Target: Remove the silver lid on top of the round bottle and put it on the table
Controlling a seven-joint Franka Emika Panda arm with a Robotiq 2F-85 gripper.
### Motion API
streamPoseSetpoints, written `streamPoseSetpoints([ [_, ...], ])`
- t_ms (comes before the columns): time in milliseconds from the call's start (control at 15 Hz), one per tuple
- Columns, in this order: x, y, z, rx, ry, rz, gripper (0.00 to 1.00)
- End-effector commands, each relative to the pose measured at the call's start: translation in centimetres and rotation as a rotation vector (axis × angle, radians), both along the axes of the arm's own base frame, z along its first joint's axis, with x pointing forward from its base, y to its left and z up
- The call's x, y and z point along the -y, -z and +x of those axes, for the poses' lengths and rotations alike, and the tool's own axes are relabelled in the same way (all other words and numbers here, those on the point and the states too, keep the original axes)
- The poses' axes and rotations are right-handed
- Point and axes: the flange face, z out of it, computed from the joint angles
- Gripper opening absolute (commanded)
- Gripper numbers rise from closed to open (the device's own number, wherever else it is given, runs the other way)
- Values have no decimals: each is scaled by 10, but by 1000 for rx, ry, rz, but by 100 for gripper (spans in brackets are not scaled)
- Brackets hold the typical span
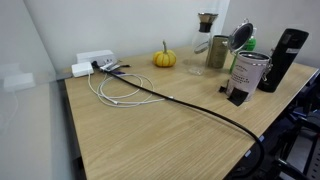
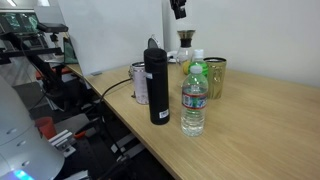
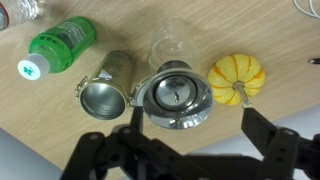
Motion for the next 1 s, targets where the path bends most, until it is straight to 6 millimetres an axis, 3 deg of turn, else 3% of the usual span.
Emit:
streamPoseSetpoints([
  [0,-3,6,5,-27,-1,-56,100],
  [467,-12,24,10,-36,-2,-79,100],
  [933,-4,25,14,-16,61,-43,97],
])
